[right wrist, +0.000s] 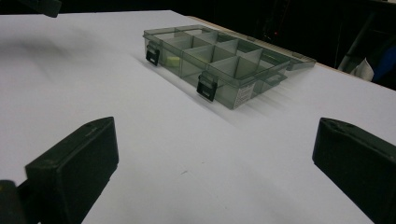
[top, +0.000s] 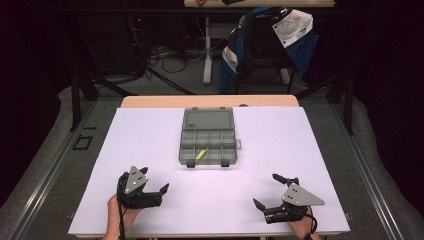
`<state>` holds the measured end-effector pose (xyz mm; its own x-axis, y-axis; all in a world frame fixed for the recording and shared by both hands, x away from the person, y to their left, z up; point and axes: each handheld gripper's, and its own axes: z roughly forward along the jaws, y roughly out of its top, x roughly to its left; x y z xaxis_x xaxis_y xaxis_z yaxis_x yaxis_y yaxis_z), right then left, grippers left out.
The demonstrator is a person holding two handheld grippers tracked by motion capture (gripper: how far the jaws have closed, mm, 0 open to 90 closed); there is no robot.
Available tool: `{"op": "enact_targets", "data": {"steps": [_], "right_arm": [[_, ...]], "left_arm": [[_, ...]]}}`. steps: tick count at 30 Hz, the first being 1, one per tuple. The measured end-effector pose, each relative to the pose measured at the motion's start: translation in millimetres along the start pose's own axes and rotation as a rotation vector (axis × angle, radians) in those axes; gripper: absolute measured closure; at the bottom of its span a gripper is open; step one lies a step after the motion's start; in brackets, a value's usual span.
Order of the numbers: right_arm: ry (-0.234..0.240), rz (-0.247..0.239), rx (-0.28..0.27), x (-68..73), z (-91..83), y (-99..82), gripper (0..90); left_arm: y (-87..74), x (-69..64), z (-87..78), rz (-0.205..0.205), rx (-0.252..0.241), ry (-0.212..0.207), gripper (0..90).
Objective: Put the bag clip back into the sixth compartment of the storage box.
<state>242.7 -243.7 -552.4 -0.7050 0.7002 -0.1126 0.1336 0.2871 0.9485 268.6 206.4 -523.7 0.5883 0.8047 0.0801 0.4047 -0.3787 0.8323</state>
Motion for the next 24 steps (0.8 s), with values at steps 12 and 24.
{"op": "enact_targets", "data": {"steps": [12, 24], "right_arm": [[0.000, -0.001, -0.002, 0.1, -0.5, 1.4, 0.0], [0.005, 0.011, 0.008, -0.3, -0.2, -1.2, 0.0]], "left_arm": [[-15.6, 2.2, -6.1, -0.007, -0.024, -0.014, 10.9], [-23.8, 4.8, -4.6, -0.013, -0.040, -0.033, 10.9]]}}
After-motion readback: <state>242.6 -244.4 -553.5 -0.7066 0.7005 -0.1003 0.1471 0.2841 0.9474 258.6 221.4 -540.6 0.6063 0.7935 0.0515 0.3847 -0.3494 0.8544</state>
